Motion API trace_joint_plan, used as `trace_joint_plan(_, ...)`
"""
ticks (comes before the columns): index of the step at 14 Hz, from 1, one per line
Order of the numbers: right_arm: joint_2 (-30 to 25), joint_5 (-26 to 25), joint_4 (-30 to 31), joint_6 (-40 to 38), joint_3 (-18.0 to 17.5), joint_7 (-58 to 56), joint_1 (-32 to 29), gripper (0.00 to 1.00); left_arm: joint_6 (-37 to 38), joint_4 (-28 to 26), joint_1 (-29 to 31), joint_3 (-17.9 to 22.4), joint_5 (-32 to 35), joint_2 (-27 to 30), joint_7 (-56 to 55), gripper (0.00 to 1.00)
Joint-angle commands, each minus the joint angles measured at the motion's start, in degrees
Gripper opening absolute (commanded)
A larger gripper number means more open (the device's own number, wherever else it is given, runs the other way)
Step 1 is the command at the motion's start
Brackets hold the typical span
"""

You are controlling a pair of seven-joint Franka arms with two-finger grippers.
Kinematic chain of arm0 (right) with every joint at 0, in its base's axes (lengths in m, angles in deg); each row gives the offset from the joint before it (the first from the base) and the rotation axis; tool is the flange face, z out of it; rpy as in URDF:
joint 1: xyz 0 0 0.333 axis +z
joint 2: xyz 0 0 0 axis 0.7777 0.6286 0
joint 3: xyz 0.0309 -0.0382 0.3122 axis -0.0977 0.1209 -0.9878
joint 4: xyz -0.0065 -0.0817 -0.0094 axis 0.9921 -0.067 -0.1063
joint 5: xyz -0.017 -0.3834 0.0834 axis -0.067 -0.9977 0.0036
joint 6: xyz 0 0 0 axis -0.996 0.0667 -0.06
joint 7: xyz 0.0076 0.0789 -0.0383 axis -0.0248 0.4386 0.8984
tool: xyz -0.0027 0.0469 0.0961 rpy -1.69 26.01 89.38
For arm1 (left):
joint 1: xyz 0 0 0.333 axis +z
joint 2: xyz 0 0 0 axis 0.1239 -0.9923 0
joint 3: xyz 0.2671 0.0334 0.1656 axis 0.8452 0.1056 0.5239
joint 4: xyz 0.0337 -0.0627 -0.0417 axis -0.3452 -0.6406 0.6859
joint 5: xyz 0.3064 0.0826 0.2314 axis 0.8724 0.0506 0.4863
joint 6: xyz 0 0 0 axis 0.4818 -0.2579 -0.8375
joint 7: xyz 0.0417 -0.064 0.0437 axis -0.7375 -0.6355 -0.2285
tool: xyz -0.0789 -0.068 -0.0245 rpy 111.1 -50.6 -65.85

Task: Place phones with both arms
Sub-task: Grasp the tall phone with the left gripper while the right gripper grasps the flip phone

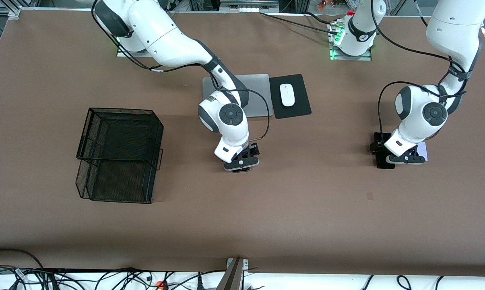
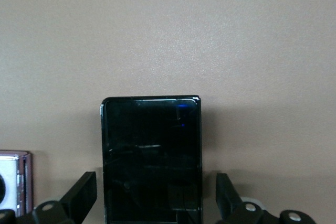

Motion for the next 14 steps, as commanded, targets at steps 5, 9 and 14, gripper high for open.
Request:
trace_joint_plan(5, 1.84, -1.87, -1.39, -0.12, 1.14, 1.33, 1.01, 1.00, -3.06, -0.97, 1.73, -0.63, -0.99, -1.99, 0.29, 1.00)
trace_joint_plan(9, 2.01, -3.01, -1.39, -0.03, 1.49, 3.09, 1.10, 0.89, -5.96, -0.97, 3.48, -3.26, -0.99, -3.92, 0.29, 1.00)
trace_joint_plan(14, -0.61, -2.84, -1.48, -1.43, 1.67, 4.94, 0.49, 0.00, -5.87, -0.79, 9.38, -7.93, -0.99, -4.01, 1.08, 1.00)
